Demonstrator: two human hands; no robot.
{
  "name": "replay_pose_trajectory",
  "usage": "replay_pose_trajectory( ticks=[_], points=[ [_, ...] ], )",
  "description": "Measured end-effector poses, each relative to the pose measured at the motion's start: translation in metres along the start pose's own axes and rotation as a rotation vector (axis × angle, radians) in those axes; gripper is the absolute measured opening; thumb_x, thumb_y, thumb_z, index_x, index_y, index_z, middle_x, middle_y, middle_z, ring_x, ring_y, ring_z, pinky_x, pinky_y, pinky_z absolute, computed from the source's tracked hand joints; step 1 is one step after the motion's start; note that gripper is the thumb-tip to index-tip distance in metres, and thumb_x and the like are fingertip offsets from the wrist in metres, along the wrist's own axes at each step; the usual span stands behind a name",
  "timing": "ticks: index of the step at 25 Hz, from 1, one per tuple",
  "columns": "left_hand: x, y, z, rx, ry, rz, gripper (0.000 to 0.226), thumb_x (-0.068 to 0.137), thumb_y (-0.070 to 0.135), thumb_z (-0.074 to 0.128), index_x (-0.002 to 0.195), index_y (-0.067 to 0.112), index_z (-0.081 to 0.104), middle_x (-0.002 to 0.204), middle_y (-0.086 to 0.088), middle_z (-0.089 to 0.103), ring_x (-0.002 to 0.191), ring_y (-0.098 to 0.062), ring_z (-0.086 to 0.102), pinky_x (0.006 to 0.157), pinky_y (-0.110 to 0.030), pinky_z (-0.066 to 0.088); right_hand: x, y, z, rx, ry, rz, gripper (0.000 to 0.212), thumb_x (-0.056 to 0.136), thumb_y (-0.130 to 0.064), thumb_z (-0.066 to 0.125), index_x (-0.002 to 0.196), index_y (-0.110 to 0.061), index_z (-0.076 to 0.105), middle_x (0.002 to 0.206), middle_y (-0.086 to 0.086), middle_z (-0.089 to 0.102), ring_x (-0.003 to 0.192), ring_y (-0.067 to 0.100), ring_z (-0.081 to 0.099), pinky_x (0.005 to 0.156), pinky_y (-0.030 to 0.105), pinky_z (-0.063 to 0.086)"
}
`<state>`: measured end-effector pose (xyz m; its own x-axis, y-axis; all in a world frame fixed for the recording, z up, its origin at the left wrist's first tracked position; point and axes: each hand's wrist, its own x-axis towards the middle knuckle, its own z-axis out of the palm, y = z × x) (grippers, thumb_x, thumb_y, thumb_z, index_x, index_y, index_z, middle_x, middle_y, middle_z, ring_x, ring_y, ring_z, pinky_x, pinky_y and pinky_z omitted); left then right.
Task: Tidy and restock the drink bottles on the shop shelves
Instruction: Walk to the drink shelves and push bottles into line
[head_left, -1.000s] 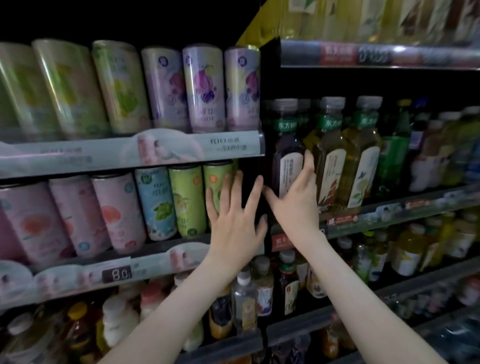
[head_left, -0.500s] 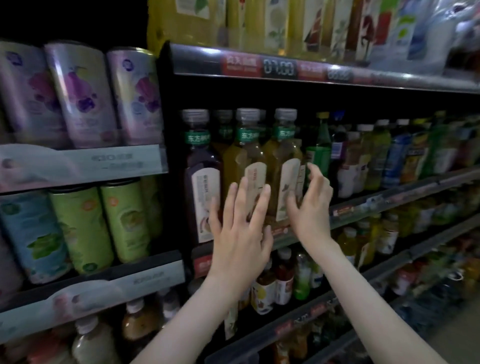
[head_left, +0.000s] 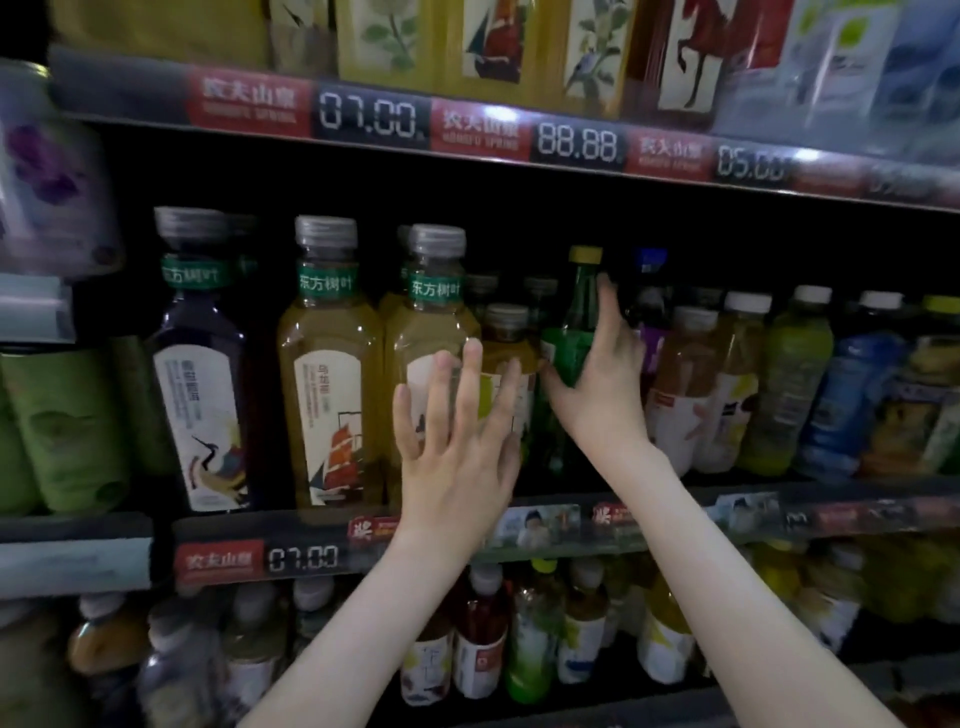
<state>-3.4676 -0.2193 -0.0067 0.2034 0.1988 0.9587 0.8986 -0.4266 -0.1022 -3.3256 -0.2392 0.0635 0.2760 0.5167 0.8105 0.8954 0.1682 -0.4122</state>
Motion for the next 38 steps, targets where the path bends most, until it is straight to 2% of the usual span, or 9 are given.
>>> replay_pose_trajectory(
  ticks=[3,8,10,12,16,24,28,34,38],
  points=[
    [0.000,0.000,0.005,0.066,-0.017,0.011,0.060,0.087,0.036,0.055,0.144,0.024,0.041,0.152,-0.016,0.017,0.143,-0.033,0.008,0.113,-0.057,0.010,0.010,0.001,-0.005,-0.012,-0.073,0.039,0.101,0.080,-0.024,0.072,0.152,-0.013,0.002,0.139,0.023,0.031,0.127,0.037,0.028,0.106,0.042,0.024],
    [0.004,0.009,0.001,0.098,-0.063,-0.017,0.063,0.083,0.038,0.058,0.142,0.024,0.043,0.153,-0.017,0.014,0.144,-0.034,0.002,0.114,-0.056,0.005,0.015,0.000,-0.011,-0.096,-0.071,0.056,0.094,0.074,-0.035,0.077,0.146,-0.005,0.024,0.135,0.020,0.031,0.124,0.036,0.030,0.101,0.042,0.029],
    [0.008,0.014,-0.004,0.081,-0.107,-0.031,0.067,0.081,0.041,0.056,0.144,0.024,0.039,0.155,-0.015,0.013,0.145,-0.033,-0.004,0.114,-0.055,-0.002,0.008,0.002,-0.018,0.064,-0.107,0.027,0.092,0.074,-0.031,0.078,0.144,-0.007,0.023,0.134,0.017,0.035,0.124,0.032,0.036,0.100,0.039,0.035],
    [0.011,0.021,-0.009,0.029,-0.161,-0.020,0.072,0.080,0.048,0.049,0.146,0.021,0.034,0.155,-0.014,0.019,0.145,-0.033,-0.004,0.113,-0.055,-0.008,-0.004,0.004,-0.031,0.299,-0.175,0.007,0.084,0.076,-0.025,0.077,0.138,-0.019,0.020,0.130,0.008,0.041,0.118,0.020,0.047,0.091,0.022,0.045],
    [0.012,0.040,-0.012,-0.253,-0.242,-0.014,0.081,0.081,0.053,0.040,0.146,0.005,0.029,0.149,-0.009,0.038,0.145,-0.024,0.010,0.113,-0.058,-0.004,-0.038,0.003,-0.046,0.391,-0.141,-0.107,0.076,0.080,-0.015,0.075,0.136,-0.024,0.024,0.128,-0.004,0.040,0.116,0.000,0.042,0.089,0.000,0.036],
    [0.024,0.073,-0.041,-0.827,-0.054,-0.103,0.062,0.082,0.037,0.059,0.129,-0.003,0.047,0.121,-0.006,0.061,0.115,-0.019,0.055,0.108,-0.049,0.028,-0.061,-0.002,-0.099,0.460,-0.108,-0.174,0.068,0.077,-0.014,0.077,0.130,-0.012,0.034,0.115,-0.008,0.049,0.109,0.002,0.053,0.091,0.011,0.042],
    [-0.002,0.082,-0.080,-1.106,-0.249,-0.213,0.070,0.079,0.039,0.069,0.137,0.019,0.035,0.121,0.006,0.059,0.107,-0.009,0.060,0.084,-0.024,0.052,-0.068,-0.016,-0.151,0.395,-0.173,-0.195,0.046,0.085,-0.034,0.066,0.122,-0.021,0.042,0.110,-0.004,0.045,0.106,0.005,0.051,0.085,0.014,0.044],
    [-0.102,0.088,-0.085,-1.201,-0.579,-0.258,0.073,0.073,0.034,0.078,0.130,0.038,0.033,0.111,0.032,0.049,0.108,0.004,0.053,0.078,0.002,0.038,-0.120,0.004,-0.166,0.197,-0.591,0.056,0.021,0.083,-0.032,0.070,0.093,-0.022,0.055,0.080,-0.007,0.059,0.072,0.010,0.058,0.063,0.023,0.048],
    [-0.210,0.102,-0.053,-1.116,-0.990,-0.301,0.076,0.075,0.038,0.072,0.139,0.016,0.038,0.127,0.002,0.057,0.117,-0.016,0.054,0.094,-0.017,0.038,-0.195,0.054,-0.117,-0.007,-0.849,0.251,0.026,0.074,-0.035,0.069,0.089,-0.025,0.049,0.072,-0.003,0.060,0.064,0.012,0.055,0.062,0.028,0.046]
  ],
)
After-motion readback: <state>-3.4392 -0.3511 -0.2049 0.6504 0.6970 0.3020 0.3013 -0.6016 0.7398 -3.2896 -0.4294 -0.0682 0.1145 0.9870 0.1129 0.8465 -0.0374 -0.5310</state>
